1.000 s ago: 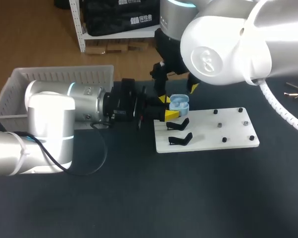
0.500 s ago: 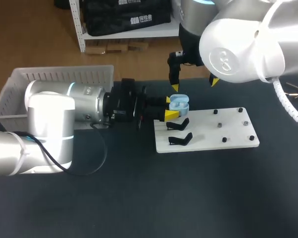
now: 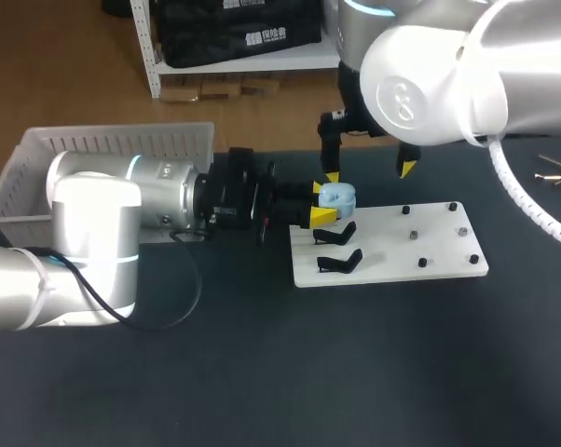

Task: Pick up each earbud case from the left stands, insert the matching earbuds, close the lid, and place the case in the box.

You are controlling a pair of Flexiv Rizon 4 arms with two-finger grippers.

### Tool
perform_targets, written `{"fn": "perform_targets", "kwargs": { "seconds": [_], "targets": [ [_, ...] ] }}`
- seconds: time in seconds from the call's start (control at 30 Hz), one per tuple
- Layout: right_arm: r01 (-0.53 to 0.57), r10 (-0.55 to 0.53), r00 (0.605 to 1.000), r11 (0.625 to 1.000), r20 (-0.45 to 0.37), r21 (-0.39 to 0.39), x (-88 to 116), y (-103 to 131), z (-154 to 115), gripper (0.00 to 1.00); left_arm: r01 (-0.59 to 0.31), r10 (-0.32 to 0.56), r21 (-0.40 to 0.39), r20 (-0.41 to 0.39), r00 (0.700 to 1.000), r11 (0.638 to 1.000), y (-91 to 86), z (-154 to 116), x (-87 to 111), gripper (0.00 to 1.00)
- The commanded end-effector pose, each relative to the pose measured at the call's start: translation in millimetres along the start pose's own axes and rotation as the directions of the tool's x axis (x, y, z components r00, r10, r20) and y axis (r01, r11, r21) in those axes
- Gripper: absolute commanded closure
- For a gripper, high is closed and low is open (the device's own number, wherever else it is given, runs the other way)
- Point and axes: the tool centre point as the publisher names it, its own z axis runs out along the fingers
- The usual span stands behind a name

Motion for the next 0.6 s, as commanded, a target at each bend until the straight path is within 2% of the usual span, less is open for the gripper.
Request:
{"fn": "perform_targets", "kwargs": {
  "seconds": [0.03,0.1,0.37,0.6],
  "targets": [
    [-0.001,0.001,1.000,1.000,0.009,-0.002,8,-2,-2,0.00,-0.003,0.003,-0.004,0.002,1.000,1.000,-0.5,0,0.5,1.00],
    [-0.012,0.012,0.999,1.000,0.030,0.008,9,-4,-5,0.00,-0.003,0.003,-0.004,0.002,1.000,1.000,-0.5,0,0.5,1.00],
    [-0.106,0.103,0.970,0.994,0.222,0.001,10,-26,-37,0.00,-0.003,0.003,-0.004,0.002,1.000,1.000,-0.5,0,0.5,1.00],
    [-0.169,0.172,0.952,0.985,0.255,-0.032,20,-47,-48,0.00,-0.003,0.003,-0.004,0.002,1.000,1.000,-0.5,0,0.5,1.00]
  ]
}}
